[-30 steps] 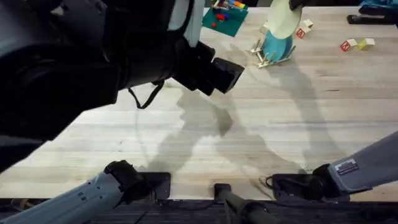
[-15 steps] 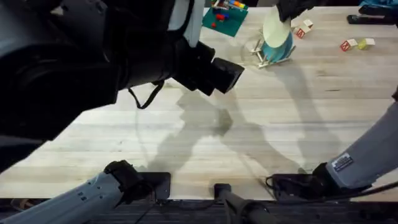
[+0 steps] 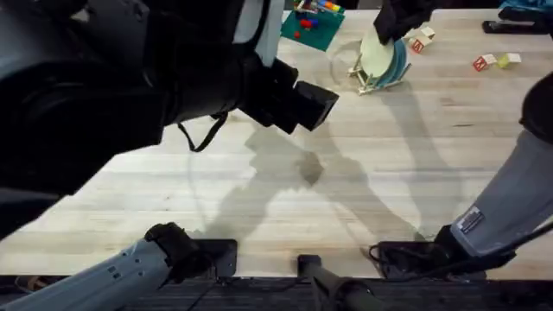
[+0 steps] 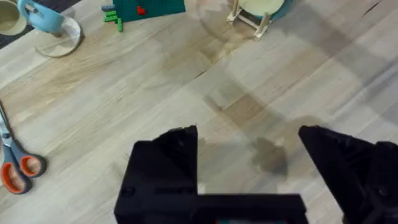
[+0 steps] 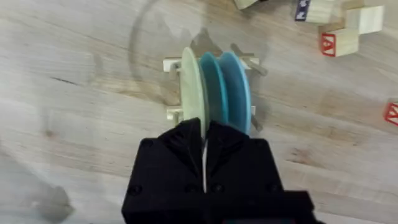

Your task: Pick up the plates from the table one by one and place each into a slot on the dish rack.

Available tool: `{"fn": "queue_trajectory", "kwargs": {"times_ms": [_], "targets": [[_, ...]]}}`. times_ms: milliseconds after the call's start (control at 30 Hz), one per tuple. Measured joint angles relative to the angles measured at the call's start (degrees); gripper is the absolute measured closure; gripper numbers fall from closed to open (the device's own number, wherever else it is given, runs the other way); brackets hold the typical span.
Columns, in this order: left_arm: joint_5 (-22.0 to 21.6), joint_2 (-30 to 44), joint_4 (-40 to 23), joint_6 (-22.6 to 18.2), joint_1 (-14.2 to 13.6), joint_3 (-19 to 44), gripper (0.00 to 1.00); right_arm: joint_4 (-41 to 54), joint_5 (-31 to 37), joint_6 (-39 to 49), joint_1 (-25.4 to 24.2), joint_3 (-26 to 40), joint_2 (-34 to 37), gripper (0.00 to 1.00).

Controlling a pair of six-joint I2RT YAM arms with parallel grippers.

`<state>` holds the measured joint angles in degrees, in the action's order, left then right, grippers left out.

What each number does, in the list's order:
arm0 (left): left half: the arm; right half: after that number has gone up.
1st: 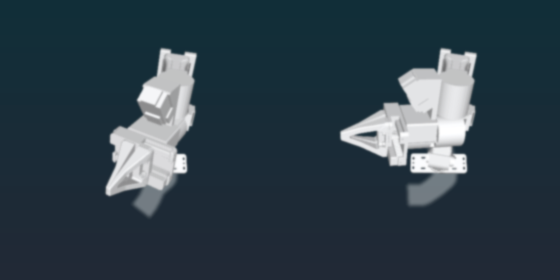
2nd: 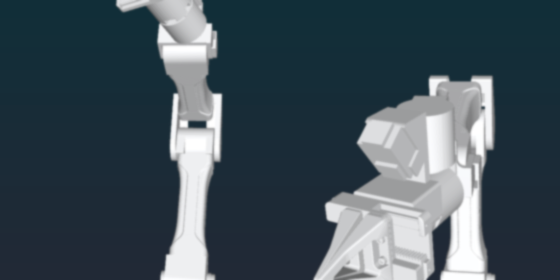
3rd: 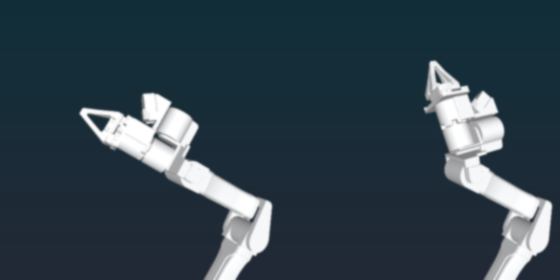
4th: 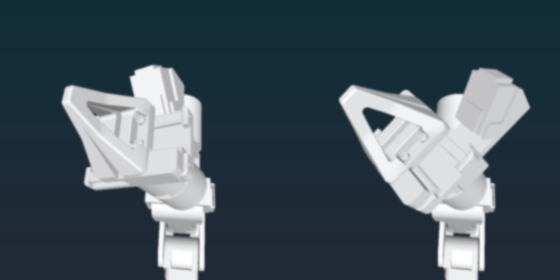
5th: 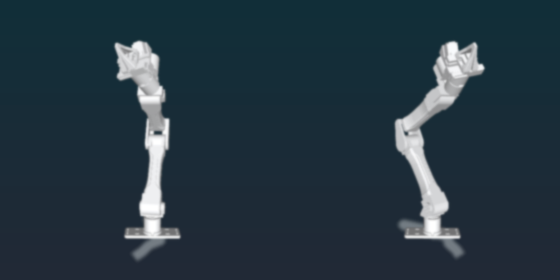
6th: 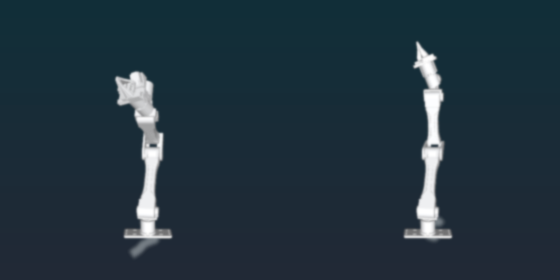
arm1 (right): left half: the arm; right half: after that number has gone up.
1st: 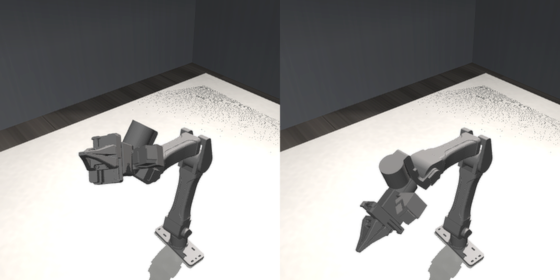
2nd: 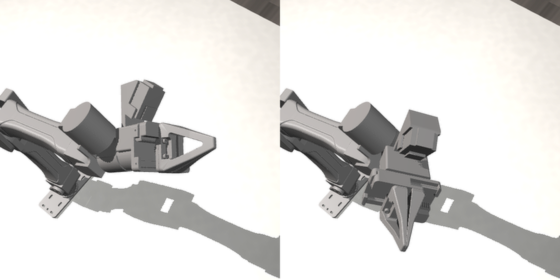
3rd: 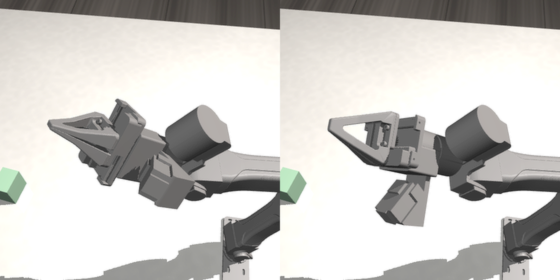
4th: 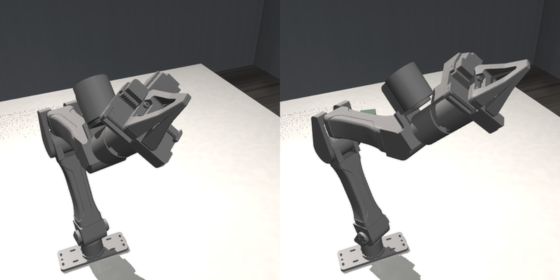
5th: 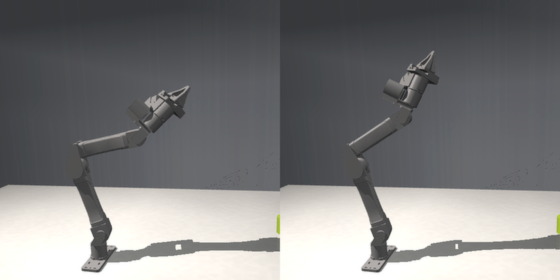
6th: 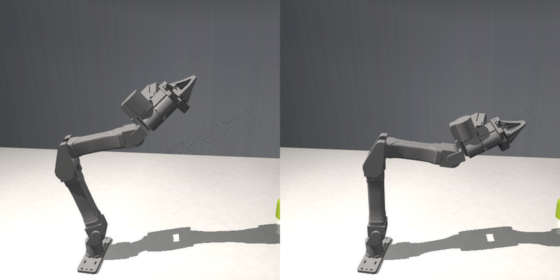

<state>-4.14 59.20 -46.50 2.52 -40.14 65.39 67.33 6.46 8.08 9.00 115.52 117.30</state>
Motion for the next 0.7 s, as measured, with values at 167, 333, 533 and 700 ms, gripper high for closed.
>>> {"fn": "queue_trajectory", "kwargs": {"times_ms": [167, 333, 533, 700], "targets": [[0.0, 0.0, 0.0, 0.0, 0.0, 0.0, 0.007, 0.07, -0.02, 0.0, 0.16, 0.0, 2.06, 0.972], [0.0, 0.0, 0.0, 0.01, 0.0, 0.0, 0.007, 0.11, 0.0, 0.0, 0.37, 0.0, 2.25, 0.972], [0.0, 0.0, 0.0, 0.02, 0.0, 0.0, 0.007, 0.16, 0.0, -0.2, 0.37, 0.0, 2.25, 0.899], [0.0, 0.0, 0.0, 0.01, 0.0, 0.0, 0.007, 0.35, -0.02, -0.21, 0.48, 0.0, 2.24, 0.775]]}}
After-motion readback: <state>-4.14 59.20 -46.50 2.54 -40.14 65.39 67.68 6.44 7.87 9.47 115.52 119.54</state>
